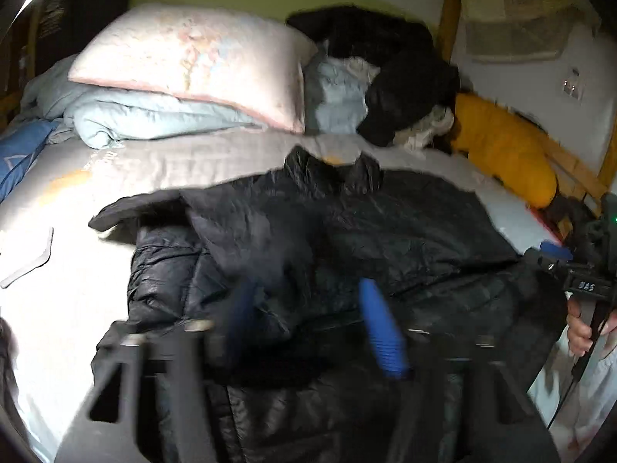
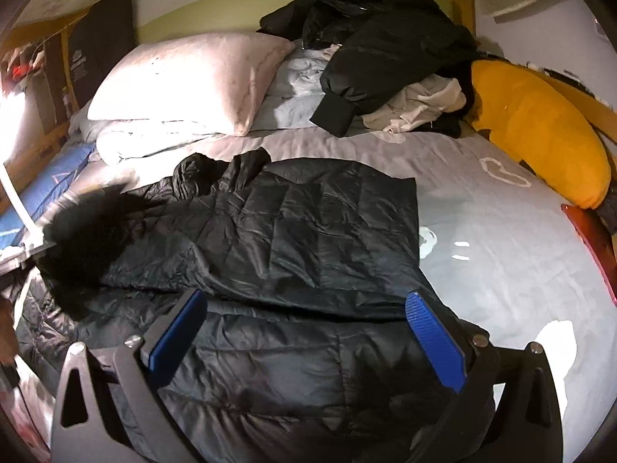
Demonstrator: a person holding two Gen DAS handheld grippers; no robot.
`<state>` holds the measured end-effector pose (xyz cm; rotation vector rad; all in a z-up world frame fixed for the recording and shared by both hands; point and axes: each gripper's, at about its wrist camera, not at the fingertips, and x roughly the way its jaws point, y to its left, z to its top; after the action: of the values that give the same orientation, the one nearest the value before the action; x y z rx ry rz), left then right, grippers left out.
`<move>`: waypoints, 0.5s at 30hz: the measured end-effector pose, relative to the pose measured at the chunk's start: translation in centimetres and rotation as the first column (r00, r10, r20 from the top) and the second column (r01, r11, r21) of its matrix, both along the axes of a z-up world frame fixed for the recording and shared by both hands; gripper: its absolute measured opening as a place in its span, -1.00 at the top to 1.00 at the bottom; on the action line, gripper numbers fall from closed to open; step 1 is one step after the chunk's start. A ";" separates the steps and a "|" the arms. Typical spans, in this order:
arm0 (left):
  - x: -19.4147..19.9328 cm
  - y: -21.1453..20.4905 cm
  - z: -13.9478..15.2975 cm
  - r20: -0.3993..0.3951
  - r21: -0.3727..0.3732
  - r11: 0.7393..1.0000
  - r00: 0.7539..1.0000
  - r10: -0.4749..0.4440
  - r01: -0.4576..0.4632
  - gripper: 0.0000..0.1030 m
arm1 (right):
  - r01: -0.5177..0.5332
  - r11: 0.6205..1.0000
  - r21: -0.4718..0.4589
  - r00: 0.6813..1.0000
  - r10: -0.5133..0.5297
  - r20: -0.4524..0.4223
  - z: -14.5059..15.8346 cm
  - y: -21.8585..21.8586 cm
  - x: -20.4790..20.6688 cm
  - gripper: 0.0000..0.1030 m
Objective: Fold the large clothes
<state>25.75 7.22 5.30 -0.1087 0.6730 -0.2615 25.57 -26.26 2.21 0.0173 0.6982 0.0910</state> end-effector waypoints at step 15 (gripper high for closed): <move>2.5 9.1 0.9 0.014 -0.020 0.957 0.957 0.289 -0.289 -0.79 | -0.040 0.989 0.140 0.991 0.057 -0.122 -1.1 -0.6 1.4 -0.03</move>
<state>28.20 16.37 6.21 -0.2193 0.6295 0.0134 26.93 -26.88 1.15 0.1393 0.8171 0.1860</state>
